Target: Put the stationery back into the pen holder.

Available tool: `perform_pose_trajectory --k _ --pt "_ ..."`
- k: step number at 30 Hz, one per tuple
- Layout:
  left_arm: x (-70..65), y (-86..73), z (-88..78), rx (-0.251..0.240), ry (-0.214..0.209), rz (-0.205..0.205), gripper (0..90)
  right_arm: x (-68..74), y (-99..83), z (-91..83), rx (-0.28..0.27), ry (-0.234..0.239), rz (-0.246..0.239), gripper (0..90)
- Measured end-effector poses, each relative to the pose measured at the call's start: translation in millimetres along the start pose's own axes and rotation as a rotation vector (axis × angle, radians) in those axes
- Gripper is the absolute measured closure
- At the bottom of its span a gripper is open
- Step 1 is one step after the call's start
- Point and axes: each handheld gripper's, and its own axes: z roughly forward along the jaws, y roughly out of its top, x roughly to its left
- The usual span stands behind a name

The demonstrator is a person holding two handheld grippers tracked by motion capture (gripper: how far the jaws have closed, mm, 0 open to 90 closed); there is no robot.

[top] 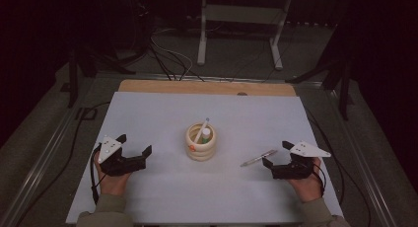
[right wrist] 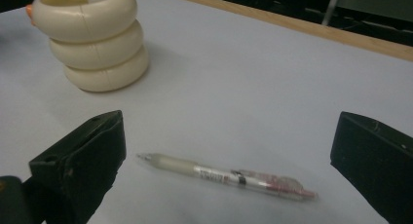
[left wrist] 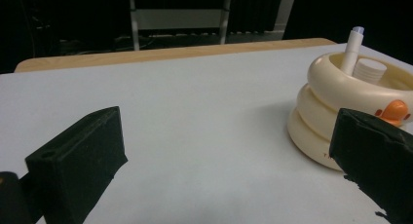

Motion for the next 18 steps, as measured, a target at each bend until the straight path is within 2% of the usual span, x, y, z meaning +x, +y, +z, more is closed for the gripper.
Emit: perform_pose_trajectory --k 2,9,14,18 --pt "-0.3 -0.1 0.2 0.002 0.002 0.000 0.4 -0.8 8.3 2.2 0.015 0.006 -0.020 0.3" --pt "-0.9 -1.0 1.2 0.004 -0.002 -0.002 0.3 -2.7 19.0 6.8 0.035 0.008 -0.048 0.3" --pt "-1.1 -1.5 2.1 0.008 -0.003 0.000 0.3 -5.9 26.5 16.7 0.085 0.051 -0.058 0.4" --pt "-1.4 -1.6 2.3 0.010 -0.005 -0.001 0.4 -6.2 30.0 24.6 0.135 0.087 -0.083 0.4"
